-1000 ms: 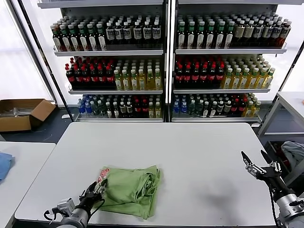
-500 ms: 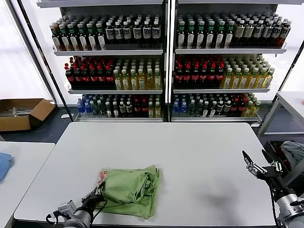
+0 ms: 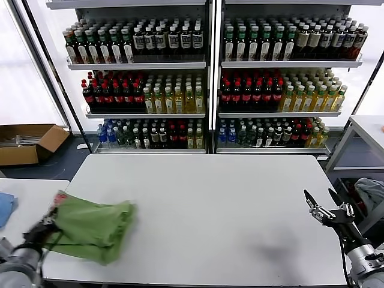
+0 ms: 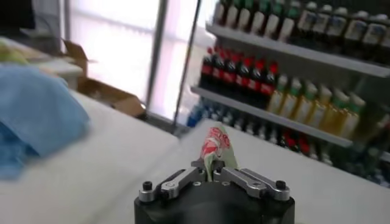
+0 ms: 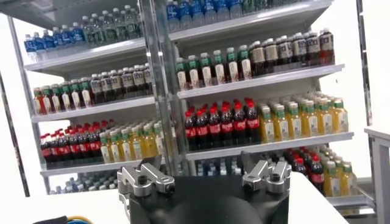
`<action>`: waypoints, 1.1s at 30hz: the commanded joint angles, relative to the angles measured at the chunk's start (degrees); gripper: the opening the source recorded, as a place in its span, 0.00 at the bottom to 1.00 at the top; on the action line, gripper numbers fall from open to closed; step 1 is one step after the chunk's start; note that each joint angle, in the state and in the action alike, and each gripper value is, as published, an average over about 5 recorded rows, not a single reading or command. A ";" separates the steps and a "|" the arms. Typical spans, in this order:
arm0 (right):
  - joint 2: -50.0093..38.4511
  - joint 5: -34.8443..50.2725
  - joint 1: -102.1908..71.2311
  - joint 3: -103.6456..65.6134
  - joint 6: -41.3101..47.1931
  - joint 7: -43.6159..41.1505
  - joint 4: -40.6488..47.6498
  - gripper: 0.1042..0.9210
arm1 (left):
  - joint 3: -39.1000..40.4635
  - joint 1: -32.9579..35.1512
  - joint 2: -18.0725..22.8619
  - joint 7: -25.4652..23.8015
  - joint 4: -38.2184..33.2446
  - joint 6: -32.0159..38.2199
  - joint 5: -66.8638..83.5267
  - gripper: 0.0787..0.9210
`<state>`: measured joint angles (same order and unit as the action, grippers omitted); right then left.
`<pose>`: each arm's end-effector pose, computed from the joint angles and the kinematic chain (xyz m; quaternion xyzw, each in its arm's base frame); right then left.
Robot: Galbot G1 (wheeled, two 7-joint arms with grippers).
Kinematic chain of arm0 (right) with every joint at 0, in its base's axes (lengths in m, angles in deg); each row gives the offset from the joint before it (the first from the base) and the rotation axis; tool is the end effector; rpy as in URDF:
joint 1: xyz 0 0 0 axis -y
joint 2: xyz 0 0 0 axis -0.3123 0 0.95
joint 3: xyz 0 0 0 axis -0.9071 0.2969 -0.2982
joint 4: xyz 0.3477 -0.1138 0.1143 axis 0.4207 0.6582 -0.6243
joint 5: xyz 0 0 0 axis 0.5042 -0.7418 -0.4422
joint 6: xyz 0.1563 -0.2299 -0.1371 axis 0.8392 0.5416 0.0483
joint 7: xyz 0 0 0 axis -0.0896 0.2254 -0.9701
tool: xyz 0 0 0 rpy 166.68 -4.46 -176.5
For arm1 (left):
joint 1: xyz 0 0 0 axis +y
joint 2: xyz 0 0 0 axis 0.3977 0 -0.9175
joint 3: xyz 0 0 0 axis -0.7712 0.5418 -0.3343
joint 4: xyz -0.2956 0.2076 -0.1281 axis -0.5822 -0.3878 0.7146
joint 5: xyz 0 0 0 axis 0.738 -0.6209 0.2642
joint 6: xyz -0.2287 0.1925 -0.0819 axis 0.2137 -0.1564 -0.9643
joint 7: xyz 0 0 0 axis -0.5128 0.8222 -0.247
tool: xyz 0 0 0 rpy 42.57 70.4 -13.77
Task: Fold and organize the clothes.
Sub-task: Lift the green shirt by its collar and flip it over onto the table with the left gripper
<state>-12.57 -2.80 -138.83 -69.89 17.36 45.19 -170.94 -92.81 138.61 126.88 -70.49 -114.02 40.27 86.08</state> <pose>0.1384 -0.2257 -0.2760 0.0746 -0.9945 -0.0716 0.0130 0.1384 0.2052 -0.2480 0.1664 -0.9667 0.1213 0.1520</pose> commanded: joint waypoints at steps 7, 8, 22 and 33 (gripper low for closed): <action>-0.46 0.50 -1.00 -1.24 -0.60 -0.03 -0.21 0.88 | -3.68 -0.13 -6.82 -1.66 -7.83 -0.63 -3.11 0.05; -0.30 0.47 -1.05 -1.29 -0.64 0.00 -0.27 0.88 | -0.80 0.41 -4.89 -1.38 -8.94 -0.51 -4.74 0.05; 1.29 0.16 -2.15 -2.44 0.02 0.44 -2.49 0.88 | 41.49 -1.92 8.27 8.85 -8.95 -0.36 -11.01 0.05; 1.43 -0.25 -2.82 -2.09 0.98 0.94 -3.55 0.88 | 57.42 -16.23 14.17 14.09 5.62 0.92 -3.74 0.05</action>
<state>-11.24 -2.94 -141.32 -71.81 18.03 46.05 -173.93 -53.62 131.99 135.09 -60.93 -117.91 40.06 79.03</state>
